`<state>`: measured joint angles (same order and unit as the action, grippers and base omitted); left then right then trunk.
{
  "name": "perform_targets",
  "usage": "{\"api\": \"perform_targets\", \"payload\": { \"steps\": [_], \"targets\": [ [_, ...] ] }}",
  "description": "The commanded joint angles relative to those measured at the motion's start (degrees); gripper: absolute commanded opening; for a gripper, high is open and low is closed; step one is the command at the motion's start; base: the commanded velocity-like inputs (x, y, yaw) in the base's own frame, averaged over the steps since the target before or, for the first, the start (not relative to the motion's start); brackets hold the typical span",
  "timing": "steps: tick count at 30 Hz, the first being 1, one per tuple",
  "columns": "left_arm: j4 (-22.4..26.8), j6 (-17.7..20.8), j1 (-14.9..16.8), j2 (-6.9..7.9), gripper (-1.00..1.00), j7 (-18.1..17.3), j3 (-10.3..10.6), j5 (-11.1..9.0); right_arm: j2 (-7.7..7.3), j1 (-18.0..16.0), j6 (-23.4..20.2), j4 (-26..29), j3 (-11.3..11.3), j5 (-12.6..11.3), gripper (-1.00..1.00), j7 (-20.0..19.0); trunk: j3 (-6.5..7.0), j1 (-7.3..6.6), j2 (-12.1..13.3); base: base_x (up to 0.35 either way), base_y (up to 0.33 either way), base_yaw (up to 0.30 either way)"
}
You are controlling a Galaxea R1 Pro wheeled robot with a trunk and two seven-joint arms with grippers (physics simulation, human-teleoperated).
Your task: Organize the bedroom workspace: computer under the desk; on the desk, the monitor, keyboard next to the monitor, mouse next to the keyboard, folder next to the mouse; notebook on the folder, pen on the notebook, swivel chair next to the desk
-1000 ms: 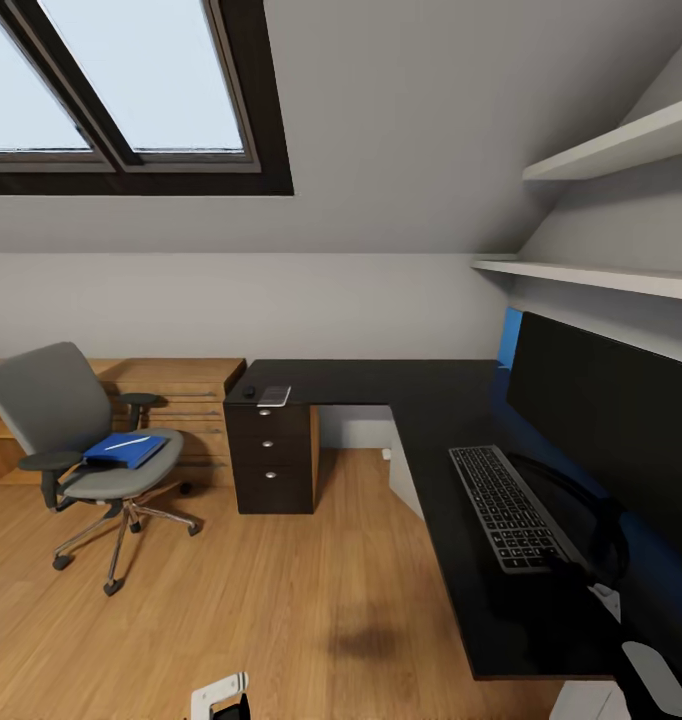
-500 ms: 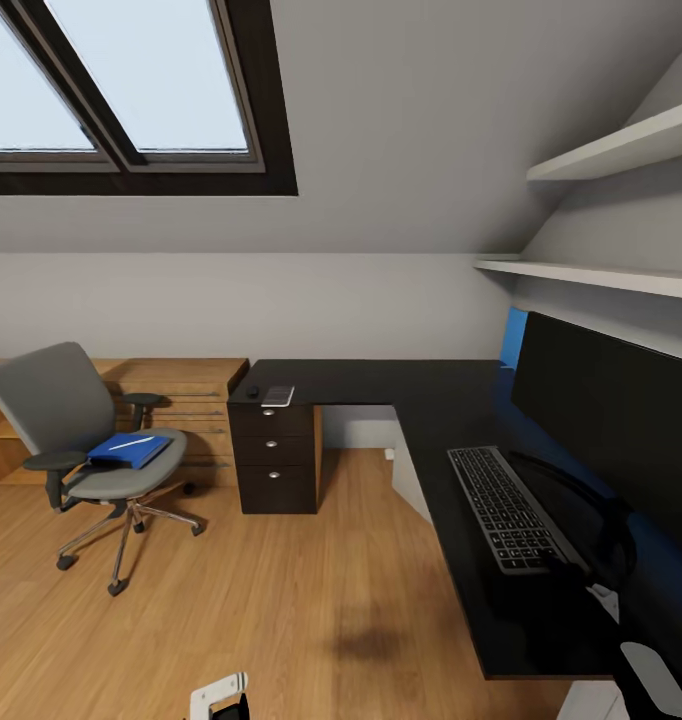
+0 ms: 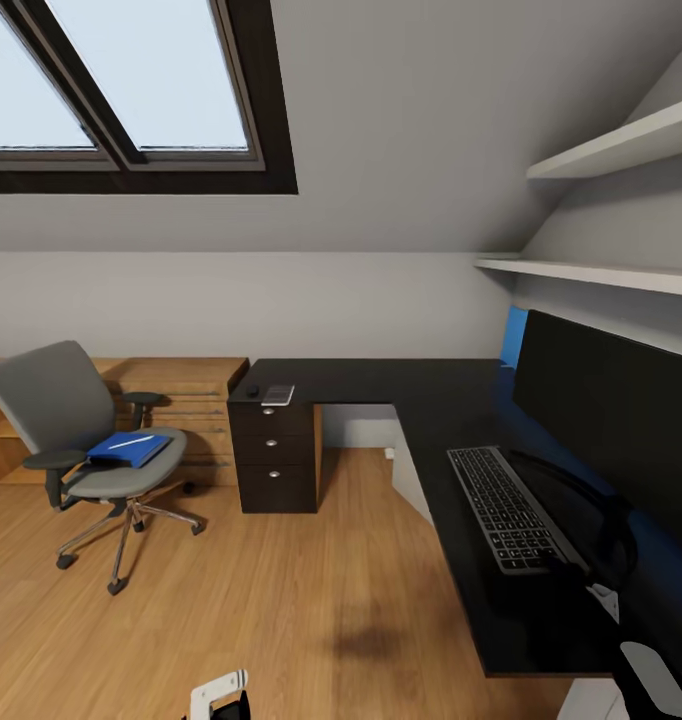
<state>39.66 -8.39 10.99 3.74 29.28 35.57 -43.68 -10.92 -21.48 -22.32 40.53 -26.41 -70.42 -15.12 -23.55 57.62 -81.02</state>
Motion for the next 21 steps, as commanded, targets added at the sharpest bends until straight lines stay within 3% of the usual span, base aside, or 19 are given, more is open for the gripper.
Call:
{"api": "perform_targets", "payload": {
  "steps": [1, 21],
  "targets": [
    [0.05, -0.4, 0.08, 0.08, 1.0, 0.41, 0.47, -0.6, 0.02, -0.06, -0.47, 0.01, -0.22, -0.34, -1.0, -0.06, -0.25, 0.23, -0.45, 0.0, 0.0, 0.0],
    [0.07, -0.4, 0.08, -0.01, 1.0, 0.62, 0.56, -0.56, -0.01, -0.06, -0.62, 0.17, -0.22, -0.42, -1.0, -0.17, -3.84, 4.62, -8.48, 0.0, 0.0, 0.0]
  ]
}}
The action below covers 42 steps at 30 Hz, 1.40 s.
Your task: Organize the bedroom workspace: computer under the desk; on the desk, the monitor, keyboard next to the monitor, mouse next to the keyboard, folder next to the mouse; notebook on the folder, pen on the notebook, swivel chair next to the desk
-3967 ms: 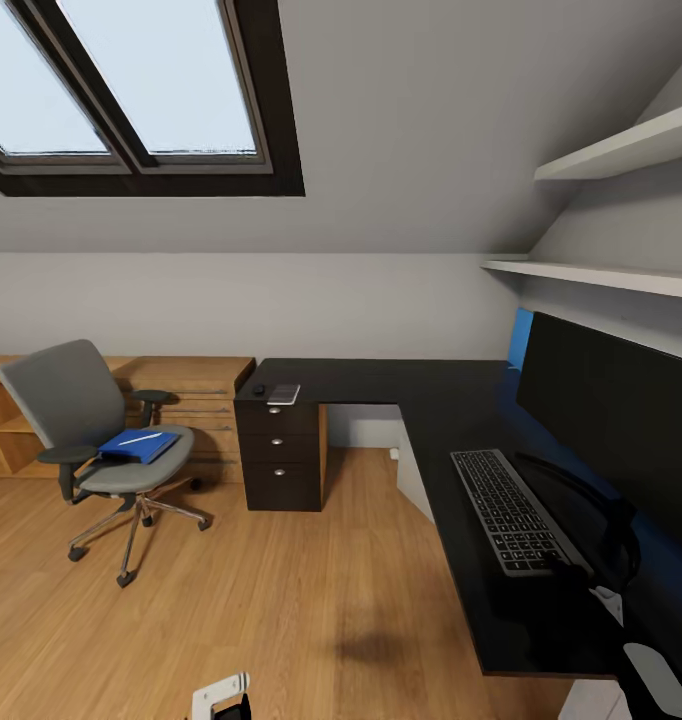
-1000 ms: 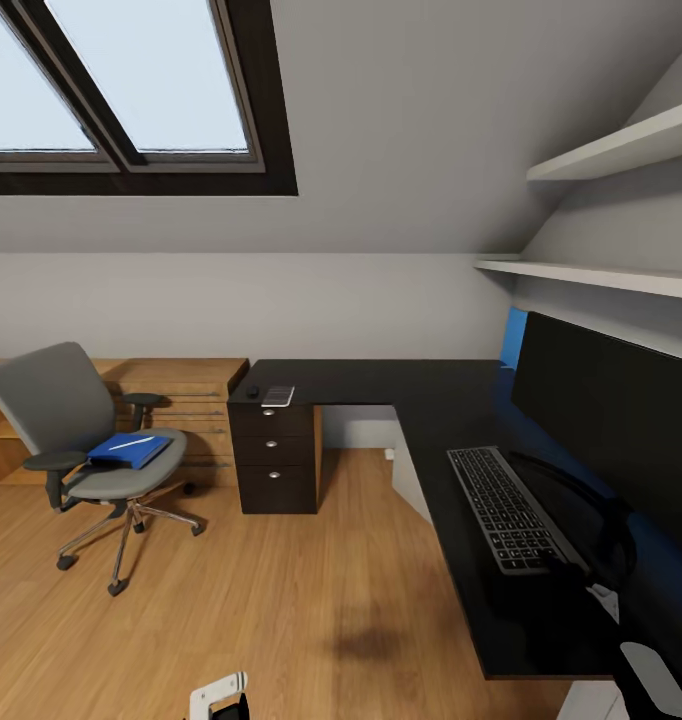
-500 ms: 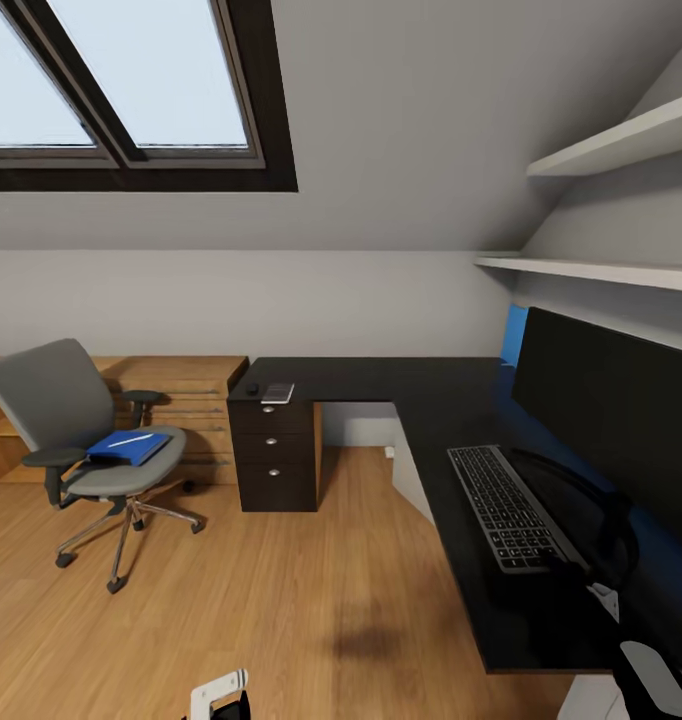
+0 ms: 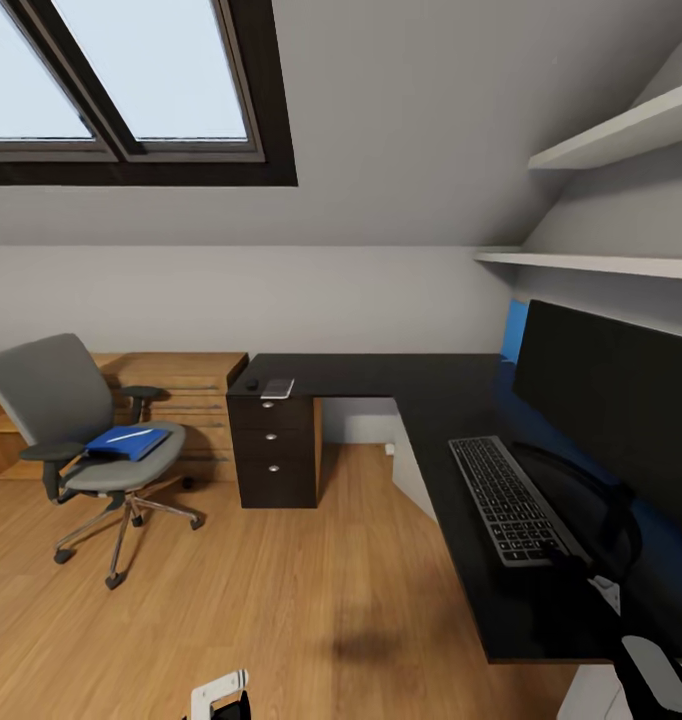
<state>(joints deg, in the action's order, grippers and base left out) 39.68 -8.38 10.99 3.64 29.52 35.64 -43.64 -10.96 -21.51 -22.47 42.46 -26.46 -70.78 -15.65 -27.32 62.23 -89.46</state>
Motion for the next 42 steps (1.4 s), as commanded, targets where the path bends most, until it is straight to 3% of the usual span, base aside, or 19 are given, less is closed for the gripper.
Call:
{"api": "perform_targets", "payload": {
  "steps": [1, 5, 22, 42],
  "targets": [
    [0.05, -0.4, 0.09, 0.07, 1.0, 0.37, 0.48, -0.59, 0.04, -0.03, -0.47, -1.77, -0.17, -0.06, -1.0, 0.36, -0.25, 0.23, -0.44, 0.0, 0.0, 0.0],
    [0.05, -0.4, 0.09, 0.05, 1.0, 0.41, 0.49, -0.59, 0.0, -0.03, -0.47, -1.77, -0.17, -0.11, -1.0, 0.36, -0.97, 1.11, -2.05, 0.0, 0.0, 0.0],
    [0.05, -0.4, 0.09, 0.13, 1.0, 0.06, 0.5, -0.57, -0.03, -0.03, -0.47, -1.77, -0.17, -0.16, -1.0, 0.45, -0.97, 1.11, -2.05, 0.0, 0.0, 0.0],
    [0.05, -0.32, 0.09, 0.14, 1.0, -0.08, 0.53, -0.46, -0.03, -0.03, -0.47, -1.85, -0.17, -0.15, -1.0, 0.45, 1.18, -1.53, 2.77, 0.0, 0.0, 0.0]
  ]
}}
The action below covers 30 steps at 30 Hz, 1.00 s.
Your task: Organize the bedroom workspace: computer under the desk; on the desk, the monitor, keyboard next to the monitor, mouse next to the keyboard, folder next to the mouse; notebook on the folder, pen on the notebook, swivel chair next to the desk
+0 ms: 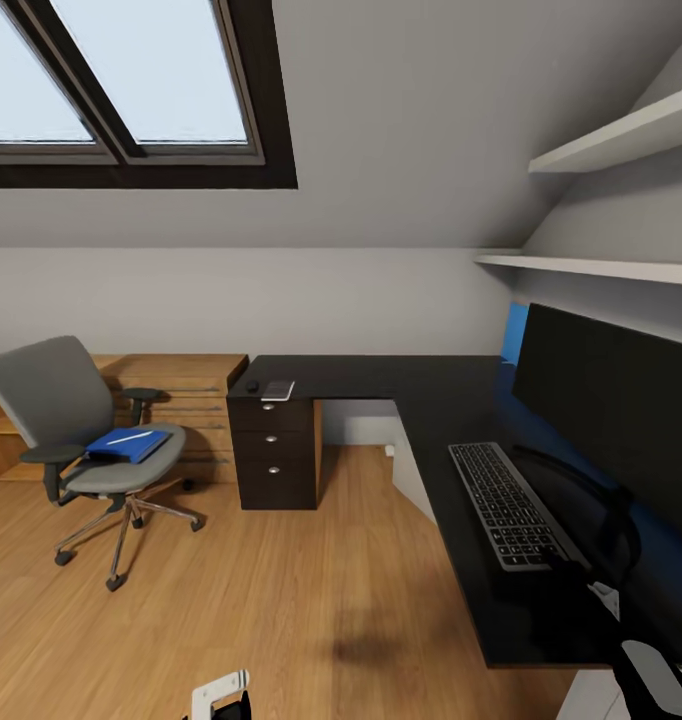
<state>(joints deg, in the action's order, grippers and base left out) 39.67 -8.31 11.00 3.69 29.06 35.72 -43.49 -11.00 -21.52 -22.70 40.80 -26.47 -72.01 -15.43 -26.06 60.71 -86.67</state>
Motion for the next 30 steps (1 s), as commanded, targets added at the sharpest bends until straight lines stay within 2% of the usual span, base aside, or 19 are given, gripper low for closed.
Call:
{"api": "perform_targets", "payload": {
  "steps": [1, 6, 30],
  "targets": [
    [0.06, -0.4, 0.08, 0.09, 1.0, 0.38, 0.5, -0.58, 0.01, -0.01, -0.24, -0.19, -0.16, 1.08, -1.0, 0.23, -0.07, -0.01, -0.02, 0.0, 0.0, 0.0],
    [0.06, -0.4, 0.08, 0.09, 1.0, 0.32, 0.5, -0.5, 0.01, -0.01, -0.24, -0.17, -0.16, 1.08, -1.0, 0.23, 0.83, -1.1, 1.99, 0.0, 0.0, 0.0],
    [0.06, -0.48, 0.08, 0.16, 1.0, 0.46, 0.49, -0.51, -0.01, -0.01, -0.25, -0.12, -0.16, 1.21, -1.0, 0.41, 0.83, -1.1, 1.99, 0.0, 0.0, 0.0]
  ]
}}
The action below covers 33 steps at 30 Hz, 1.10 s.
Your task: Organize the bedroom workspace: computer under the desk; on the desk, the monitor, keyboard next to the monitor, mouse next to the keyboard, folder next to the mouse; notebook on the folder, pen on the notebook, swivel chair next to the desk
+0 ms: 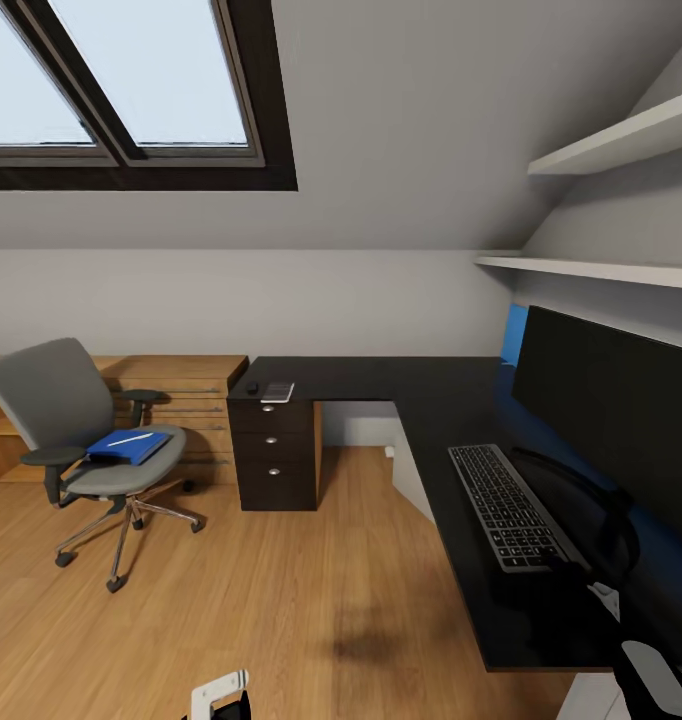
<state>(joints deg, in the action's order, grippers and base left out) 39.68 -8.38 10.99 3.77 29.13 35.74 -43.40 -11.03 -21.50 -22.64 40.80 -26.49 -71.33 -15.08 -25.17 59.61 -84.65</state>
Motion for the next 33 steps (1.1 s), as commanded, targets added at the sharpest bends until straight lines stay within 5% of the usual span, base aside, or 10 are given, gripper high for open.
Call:
{"api": "perform_targets", "payload": {
  "steps": [1, 6, 7, 33],
  "targets": [
    [0.05, -0.4, 0.08, 0.09, 1.0, 0.35, 0.47, -0.61, 0.03, -0.03, -0.32, -0.11, -0.15, 0.55, -1.0, 0.09, -0.07, 0.0, -0.03, 0.0, 0.0, 0.0],
    [0.05, -0.41, 0.08, 0.1, 1.0, 0.32, 0.47, -0.63, 0.03, -0.03, -0.36, -0.1, -0.15, 0.57, -1.0, 0.2, -0.07, 0.0, -0.03, 0.0, 0.0, 0.0],
    [0.05, -0.41, 0.08, 0.1, 1.0, 0.31, 0.47, -0.63, 0.03, -0.03, -0.37, -0.1, -0.15, 0.58, 1.0, 0.21, -0.07, 0.0, -0.03, 0.0, 0.0, 0.0],
    [0.05, -0.41, 0.08, 0.1, 1.0, 0.4, 0.47, -0.56, 0.04, -0.03, -0.28, -0.1, -0.12, 0.58, 1.0, -0.11, -0.07, 0.0, -0.03, -0.133, -0.008, 0.0]
  ]
}}
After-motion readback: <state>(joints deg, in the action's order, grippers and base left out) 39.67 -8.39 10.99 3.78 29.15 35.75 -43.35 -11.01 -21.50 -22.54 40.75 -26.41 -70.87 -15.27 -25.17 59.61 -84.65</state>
